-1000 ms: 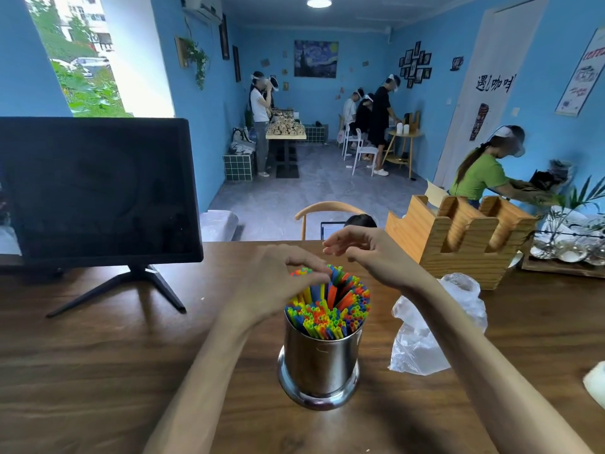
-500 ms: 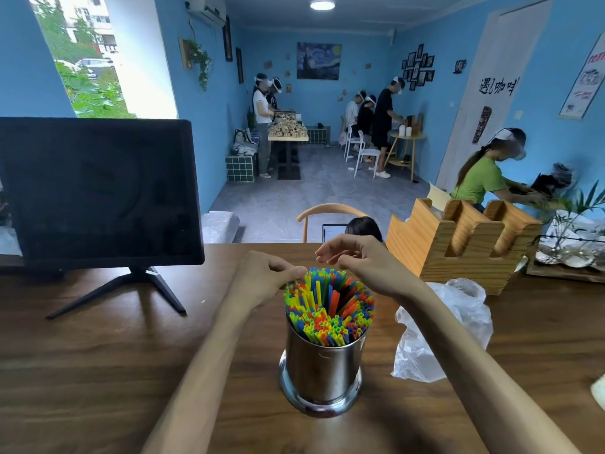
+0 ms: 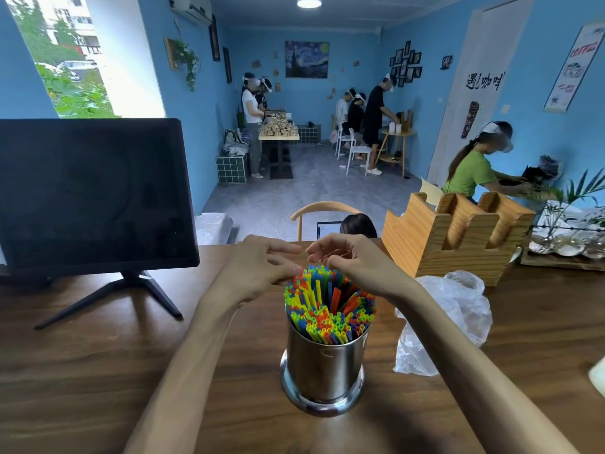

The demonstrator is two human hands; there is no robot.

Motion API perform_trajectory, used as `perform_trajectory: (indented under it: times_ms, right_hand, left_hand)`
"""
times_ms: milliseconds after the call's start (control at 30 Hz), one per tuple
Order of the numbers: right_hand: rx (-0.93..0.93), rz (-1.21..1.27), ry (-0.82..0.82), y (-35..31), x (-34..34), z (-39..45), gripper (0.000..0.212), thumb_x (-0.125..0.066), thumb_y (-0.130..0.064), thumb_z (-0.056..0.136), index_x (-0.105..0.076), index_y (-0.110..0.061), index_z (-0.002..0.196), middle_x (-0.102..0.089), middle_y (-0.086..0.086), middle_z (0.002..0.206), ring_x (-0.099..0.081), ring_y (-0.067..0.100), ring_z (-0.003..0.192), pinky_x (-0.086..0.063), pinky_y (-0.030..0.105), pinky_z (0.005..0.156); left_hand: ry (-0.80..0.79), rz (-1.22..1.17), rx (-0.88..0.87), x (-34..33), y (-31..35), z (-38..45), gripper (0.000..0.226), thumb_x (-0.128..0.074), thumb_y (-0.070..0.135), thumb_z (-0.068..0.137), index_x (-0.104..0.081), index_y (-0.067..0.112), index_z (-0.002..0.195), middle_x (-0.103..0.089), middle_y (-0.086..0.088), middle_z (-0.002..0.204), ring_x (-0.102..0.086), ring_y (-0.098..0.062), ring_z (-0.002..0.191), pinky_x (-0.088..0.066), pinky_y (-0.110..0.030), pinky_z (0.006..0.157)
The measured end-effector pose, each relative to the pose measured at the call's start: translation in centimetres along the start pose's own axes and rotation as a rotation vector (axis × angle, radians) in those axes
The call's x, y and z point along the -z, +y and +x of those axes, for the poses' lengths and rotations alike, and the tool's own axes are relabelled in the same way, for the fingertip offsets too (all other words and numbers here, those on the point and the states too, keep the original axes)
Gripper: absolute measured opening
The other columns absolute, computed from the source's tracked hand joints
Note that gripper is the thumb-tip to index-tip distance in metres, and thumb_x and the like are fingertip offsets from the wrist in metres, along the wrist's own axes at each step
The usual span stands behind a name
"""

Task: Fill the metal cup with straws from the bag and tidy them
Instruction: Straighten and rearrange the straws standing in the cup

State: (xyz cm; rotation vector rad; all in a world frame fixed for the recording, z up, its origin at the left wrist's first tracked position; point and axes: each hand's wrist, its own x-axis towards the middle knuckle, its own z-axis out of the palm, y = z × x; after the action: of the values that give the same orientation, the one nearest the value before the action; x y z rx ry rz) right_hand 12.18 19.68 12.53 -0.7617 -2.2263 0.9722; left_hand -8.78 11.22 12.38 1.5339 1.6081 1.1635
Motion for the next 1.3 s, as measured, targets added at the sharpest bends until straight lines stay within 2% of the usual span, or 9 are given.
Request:
perform_trajectory:
  times_ms: [133, 233, 367, 500, 633, 833, 1033, 1200, 1300]
  right_hand:
    - [-0.004, -0.01, -0.013, -0.3, -0.6, 0.2, 0.022, -0.063, -0.021, 0.1, -0.069, -0.025, 0.121, -0.076, -0.013, 0.105, -0.069, 0.004, 0.103, -0.054, 0.029, 0.093]
    - [0.034, 0.018, -0.051, -1.4, -1.2, 0.1, 0.031, -0.065, -0.035, 0.1, -0.067, -0.025, 0.129, -0.075, -0.012, 0.114, -0.068, 0.004, 0.109, -0.054, 0.031, 0.099]
    - [0.148, 0.06, -0.024, -2.9, -1.9, 0.1, 0.024, -0.064, -0.024, 0.101, -0.072, -0.012, 0.12, -0.078, -0.002, 0.108, -0.072, 0.009, 0.106, -0.056, 0.035, 0.099]
    - [0.187, 0.182, 0.09, -3.7, -1.0, -0.4, 0.013, -0.063, -0.012, 0.1, -0.074, -0.008, 0.106, -0.077, 0.009, 0.093, -0.074, 0.02, 0.092, -0.057, 0.031, 0.083]
    - [0.187, 0.071, 0.141, -3.8, -0.5, -0.9, 0.008, -0.064, -0.014, 0.1, -0.071, -0.015, 0.104, -0.074, 0.003, 0.093, -0.072, 0.02, 0.09, -0.059, 0.037, 0.08]
    - [0.095, -0.082, 0.117, -2.1, -1.1, -2.7, 0.014, -0.063, -0.023, 0.101, -0.07, -0.03, 0.111, -0.072, -0.01, 0.103, -0.068, 0.008, 0.096, -0.056, 0.021, 0.079]
    - [0.024, -0.15, 0.089, -0.9, -1.4, -3.3, 0.007, -0.061, -0.028, 0.102, -0.066, -0.027, 0.107, -0.069, -0.012, 0.101, -0.064, 0.003, 0.096, -0.05, 0.018, 0.078]
    - [0.027, 0.002, 0.124, -0.7, -1.1, -3.5, 0.009, -0.058, -0.022, 0.102, -0.065, -0.024, 0.108, -0.074, -0.006, 0.094, -0.07, 0.009, 0.093, -0.055, 0.024, 0.085]
    - [0.046, 0.295, 0.246, -1.2, 1.2, -3.9, 0.011, -0.068, -0.023, 0.093, -0.074, -0.019, 0.101, -0.077, 0.006, 0.089, -0.072, 0.017, 0.083, -0.055, 0.024, 0.074]
  left_hand:
    - [0.095, -0.132, -0.057, 0.7, 1.4, -0.1, 0.044, -0.078, -0.002, 0.086, -0.071, 0.021, 0.122, -0.08, -0.005, 0.098, -0.077, -0.015, 0.084, -0.06, -0.021, 0.072]
    - [0.243, -0.223, -0.228, 1.3, 3.9, 0.0, 0.047, -0.074, -0.003, 0.089, -0.068, 0.023, 0.127, -0.08, 0.002, 0.097, -0.077, -0.016, 0.086, -0.059, -0.02, 0.074]
    - [0.424, -0.359, -0.522, 2.0, 7.5, -0.1, 0.041, -0.074, 0.002, 0.09, -0.067, 0.023, 0.125, -0.08, 0.002, 0.097, -0.077, -0.017, 0.09, -0.059, -0.022, 0.079]
    - [0.592, -0.409, -0.679, 2.3, 8.4, -0.4, 0.038, -0.074, 0.004, 0.091, -0.068, 0.022, 0.124, -0.08, -0.001, 0.099, -0.077, -0.018, 0.091, -0.06, -0.025, 0.081]
    - [0.573, -0.528, -0.653, 1.3, 7.6, -0.8, 0.028, -0.077, 0.011, 0.091, -0.073, 0.023, 0.115, -0.08, -0.002, 0.098, -0.078, -0.02, 0.087, -0.061, -0.025, 0.074]
    - [0.557, -0.297, -0.596, -1.3, 5.4, -0.6, 0.028, -0.079, 0.013, 0.088, -0.076, 0.03, 0.11, -0.079, 0.01, 0.093, -0.077, -0.008, 0.08, -0.063, -0.028, 0.075]
    - [0.496, -0.182, -0.548, -1.7, 4.1, -0.1, 0.025, -0.081, 0.019, 0.087, -0.077, 0.029, 0.109, -0.077, 0.012, 0.088, -0.075, -0.008, 0.083, -0.063, -0.032, 0.077]
    - [0.491, -0.316, -0.521, -1.4, 3.6, -0.3, 0.021, -0.083, 0.018, 0.085, -0.076, 0.031, 0.1, -0.078, 0.005, 0.089, -0.076, -0.015, 0.083, -0.063, -0.033, 0.075]
    - [0.467, -0.497, -0.437, -0.2, 2.7, -0.6, 0.015, -0.086, 0.024, 0.074, -0.079, 0.029, 0.086, -0.078, -0.002, 0.083, -0.075, -0.018, 0.077, -0.062, -0.027, 0.068]
